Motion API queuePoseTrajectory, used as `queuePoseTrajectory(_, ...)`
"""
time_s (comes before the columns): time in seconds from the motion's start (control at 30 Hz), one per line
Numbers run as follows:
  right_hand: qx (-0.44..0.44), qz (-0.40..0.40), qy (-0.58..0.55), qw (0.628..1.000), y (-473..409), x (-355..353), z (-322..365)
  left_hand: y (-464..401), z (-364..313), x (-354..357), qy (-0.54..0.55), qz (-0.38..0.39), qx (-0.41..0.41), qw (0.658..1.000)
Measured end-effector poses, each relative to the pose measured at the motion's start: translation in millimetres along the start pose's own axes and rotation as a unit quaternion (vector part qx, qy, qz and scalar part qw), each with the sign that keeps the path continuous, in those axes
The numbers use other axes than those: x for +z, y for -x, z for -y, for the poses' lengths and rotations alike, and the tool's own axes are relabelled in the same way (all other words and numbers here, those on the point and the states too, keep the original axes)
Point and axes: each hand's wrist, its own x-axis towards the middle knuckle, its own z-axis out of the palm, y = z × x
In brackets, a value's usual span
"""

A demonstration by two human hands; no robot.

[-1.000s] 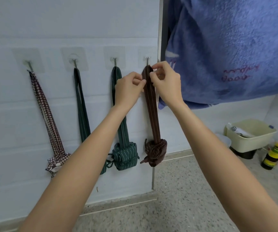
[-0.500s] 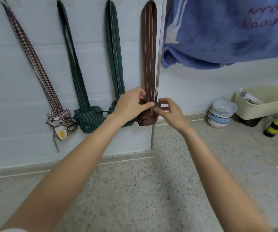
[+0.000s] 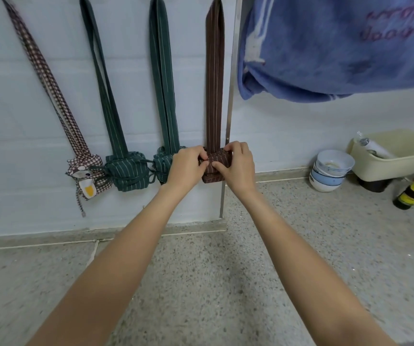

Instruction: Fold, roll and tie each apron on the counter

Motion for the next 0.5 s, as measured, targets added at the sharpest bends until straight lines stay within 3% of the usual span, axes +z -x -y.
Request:
queuePoseTrajectory(0.17, -0.05, 0.031, 0.031, 0.998, 1.1, -7.8, -1.2, 8.4, -0.9, 1.2, 0.003, 0.008, -0.016, 1.0)
queuePoseTrajectory(0.5, -0.055, 0.046, 0.089, 0.993, -3.6, -27.0, 5.6, 18.0, -17.3, -10.2, -0.043, -0.029, -0.018, 0.998)
